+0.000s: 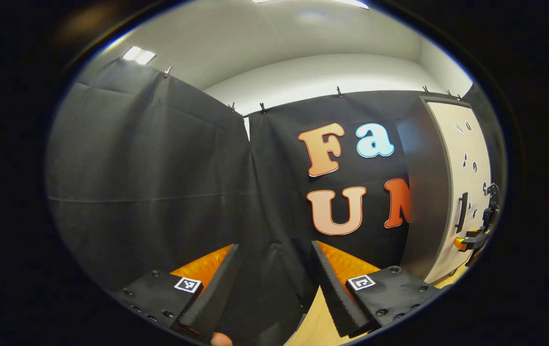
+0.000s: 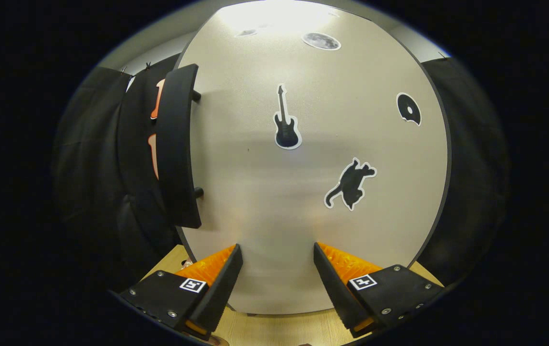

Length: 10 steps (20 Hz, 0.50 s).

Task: Open the cabinet door with the right hand, grasp the bottle in the cabinet with the left hand and place it on the coaster, then close the cabinet door with the right hand.

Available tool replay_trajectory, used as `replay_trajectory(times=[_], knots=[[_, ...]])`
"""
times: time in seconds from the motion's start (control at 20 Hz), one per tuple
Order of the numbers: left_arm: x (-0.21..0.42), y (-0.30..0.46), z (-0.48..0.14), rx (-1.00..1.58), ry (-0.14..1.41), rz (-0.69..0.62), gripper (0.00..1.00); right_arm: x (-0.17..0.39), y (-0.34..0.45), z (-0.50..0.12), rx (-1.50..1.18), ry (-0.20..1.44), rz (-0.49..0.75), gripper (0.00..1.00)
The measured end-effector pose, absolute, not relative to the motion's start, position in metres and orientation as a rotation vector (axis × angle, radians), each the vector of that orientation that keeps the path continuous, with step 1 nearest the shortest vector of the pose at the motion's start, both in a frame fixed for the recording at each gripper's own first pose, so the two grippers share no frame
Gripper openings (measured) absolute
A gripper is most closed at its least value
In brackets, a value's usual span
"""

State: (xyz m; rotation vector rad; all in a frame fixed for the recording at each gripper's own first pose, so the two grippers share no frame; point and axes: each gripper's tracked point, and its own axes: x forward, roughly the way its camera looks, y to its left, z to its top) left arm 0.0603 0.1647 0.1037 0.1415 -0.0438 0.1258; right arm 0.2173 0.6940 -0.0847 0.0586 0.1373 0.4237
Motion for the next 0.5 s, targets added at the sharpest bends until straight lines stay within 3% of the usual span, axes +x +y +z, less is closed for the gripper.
replay_trajectory(times=[0.25,0.5], knots=[[0.06,0.157,0.108,0.157,-0.045,0.121,0.95,0.219,0.69,-0.08,0.036,0.144,0.417,0.92],[0.065,0.134,0.113,0.156,-0.066,0.085,0.95,0.212,0.644,-0.033,-0.062,0.066,0.394,0.93]])
